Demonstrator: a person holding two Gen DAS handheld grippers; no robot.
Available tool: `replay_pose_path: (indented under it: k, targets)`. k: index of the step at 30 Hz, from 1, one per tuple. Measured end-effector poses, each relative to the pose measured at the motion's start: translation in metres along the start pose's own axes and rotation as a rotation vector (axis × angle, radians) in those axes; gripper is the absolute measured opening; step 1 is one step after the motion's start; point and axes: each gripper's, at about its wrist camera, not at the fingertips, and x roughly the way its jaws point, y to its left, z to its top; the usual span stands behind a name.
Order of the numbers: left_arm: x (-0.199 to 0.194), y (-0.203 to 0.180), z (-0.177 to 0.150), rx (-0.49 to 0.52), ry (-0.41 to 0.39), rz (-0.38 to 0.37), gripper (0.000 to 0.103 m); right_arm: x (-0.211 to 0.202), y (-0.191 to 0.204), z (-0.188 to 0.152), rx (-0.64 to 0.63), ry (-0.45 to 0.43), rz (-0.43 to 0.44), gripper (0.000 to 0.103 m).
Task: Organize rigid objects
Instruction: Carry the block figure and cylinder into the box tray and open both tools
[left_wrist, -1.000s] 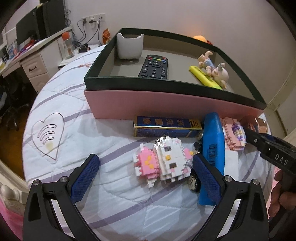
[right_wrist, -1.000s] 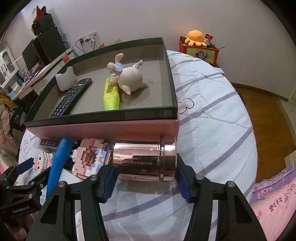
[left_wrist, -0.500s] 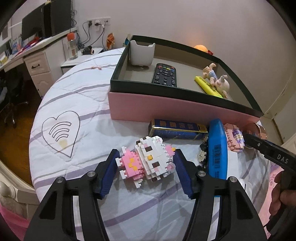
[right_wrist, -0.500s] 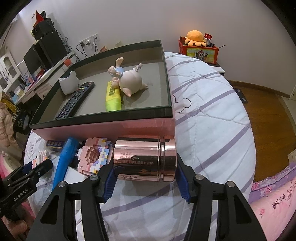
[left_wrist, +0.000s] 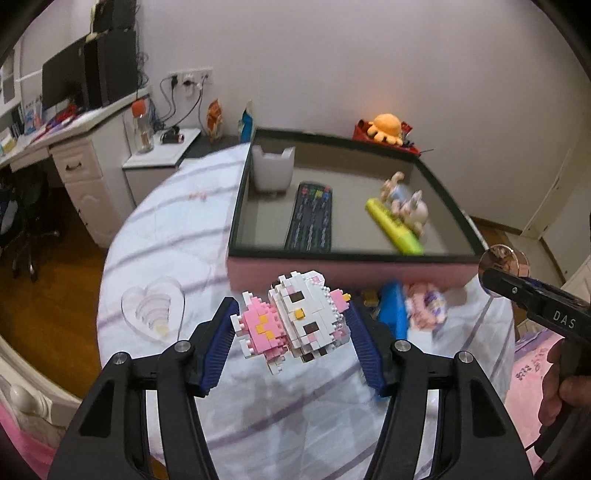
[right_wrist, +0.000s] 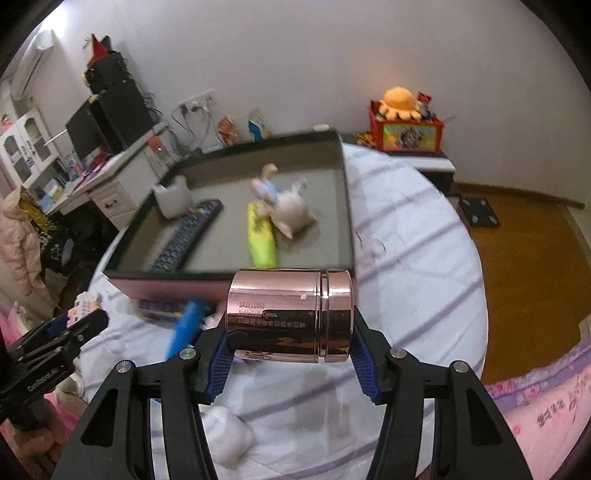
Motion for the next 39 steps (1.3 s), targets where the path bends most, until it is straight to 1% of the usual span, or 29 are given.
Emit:
replay_pose_path:
  k: [7,10,13,16,20,24,29,30,31,32,33,34,35,36,39]
  targets:
    - [-0.004,-0.007,0.06,0.031,-0.094,-0.007,0.061,-0.007,0.02,0.046,-0.064,-0.069,0.014,0.057]
    - [0.007,-0.01,0.082,0.041,-0.106,-0.015,0.061,0.001,0.025,0.067,-0.075,-0.084,0.012,0.057]
    - [0.032,-0.016,0.098,0.051,-0.077,-0.019,0.061,0.015,0.026,0.079,-0.075,-0.07,0.006,0.057]
    - [0.054,-0.021,0.102,0.06,-0.044,-0.016,0.061,0.035,0.025,0.082,-0.071,-0.033,0.0,0.057]
    - [0.08,-0.025,0.1,0.057,0.001,-0.022,0.061,0.056,0.023,0.075,-0.068,0.021,-0.011,0.057]
    - [0.095,-0.027,0.099,0.062,0.031,-0.014,0.061,0.073,0.022,0.072,-0.061,0.063,-0.027,0.057]
    - [0.111,-0.026,0.098,0.07,0.066,0.019,0.062,0.089,0.021,0.068,-0.066,0.102,-0.046,0.057]
    - [0.114,-0.026,0.097,0.073,0.073,0.027,0.063,0.089,0.021,0.068,-0.065,0.099,-0.052,0.058]
    - [0.115,-0.026,0.097,0.073,0.074,0.031,0.065,0.09,0.021,0.068,-0.063,0.099,-0.067,0.06]
    - [0.114,-0.026,0.097,0.074,0.072,0.038,0.071,0.091,0.019,0.069,-0.063,0.097,-0.072,0.069]
    - [0.113,-0.025,0.096,0.074,0.066,0.043,0.081,0.091,0.018,0.069,-0.062,0.094,-0.073,0.074]
    - [0.111,-0.025,0.096,0.072,0.059,0.047,0.086,0.089,0.017,0.069,-0.062,0.088,-0.073,0.079]
    - [0.108,-0.024,0.096,0.068,0.047,0.052,0.094,0.087,0.016,0.069,-0.062,0.078,-0.073,0.079]
    - [0.106,-0.024,0.095,0.065,0.041,0.054,0.098,0.085,0.016,0.069,-0.062,0.075,-0.075,0.079]
    - [0.099,-0.022,0.094,0.053,0.039,0.068,0.102,0.079,0.014,0.069,-0.052,0.06,-0.07,0.082]
